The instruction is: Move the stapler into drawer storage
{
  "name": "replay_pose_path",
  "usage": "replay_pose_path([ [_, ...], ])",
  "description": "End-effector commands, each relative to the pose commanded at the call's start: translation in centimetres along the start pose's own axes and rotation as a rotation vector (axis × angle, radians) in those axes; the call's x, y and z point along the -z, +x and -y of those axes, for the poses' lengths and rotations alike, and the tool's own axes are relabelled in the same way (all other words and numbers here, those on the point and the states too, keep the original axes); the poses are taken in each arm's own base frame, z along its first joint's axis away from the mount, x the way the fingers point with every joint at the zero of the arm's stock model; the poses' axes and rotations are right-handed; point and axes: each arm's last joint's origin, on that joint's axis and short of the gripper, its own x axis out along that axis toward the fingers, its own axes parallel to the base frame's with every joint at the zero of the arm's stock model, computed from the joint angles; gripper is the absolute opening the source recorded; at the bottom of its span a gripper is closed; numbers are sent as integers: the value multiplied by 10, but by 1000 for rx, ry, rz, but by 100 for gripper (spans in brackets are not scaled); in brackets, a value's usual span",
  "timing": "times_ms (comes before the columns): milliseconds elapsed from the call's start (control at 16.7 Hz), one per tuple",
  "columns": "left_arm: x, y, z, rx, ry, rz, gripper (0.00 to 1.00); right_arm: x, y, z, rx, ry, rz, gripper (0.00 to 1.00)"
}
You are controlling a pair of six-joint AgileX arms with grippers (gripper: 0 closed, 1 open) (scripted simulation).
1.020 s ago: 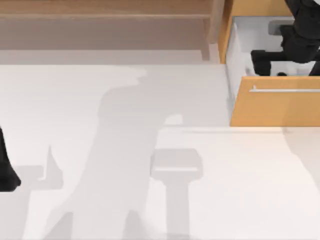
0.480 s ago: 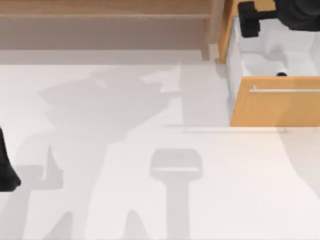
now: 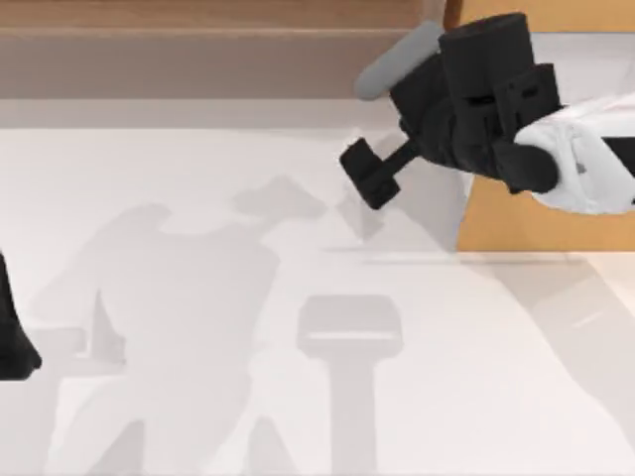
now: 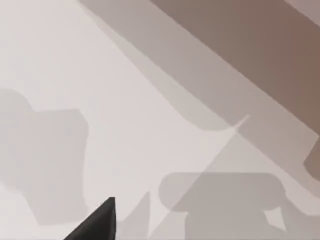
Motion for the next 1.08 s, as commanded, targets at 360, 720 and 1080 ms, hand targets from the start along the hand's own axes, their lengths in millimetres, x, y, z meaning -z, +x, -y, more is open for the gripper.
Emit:
replay_pose_path([
  [360, 0, 0, 0, 0, 0, 0, 100, 66, -20, -59, 124, -525, 270, 100],
  [720, 0, 0, 0, 0, 0, 0, 100, 132, -67, -39, 522, -890, 265, 100],
  [1080, 0, 0, 0, 0, 0, 0, 100, 181, -101, -3, 790, -1034, -22, 100],
])
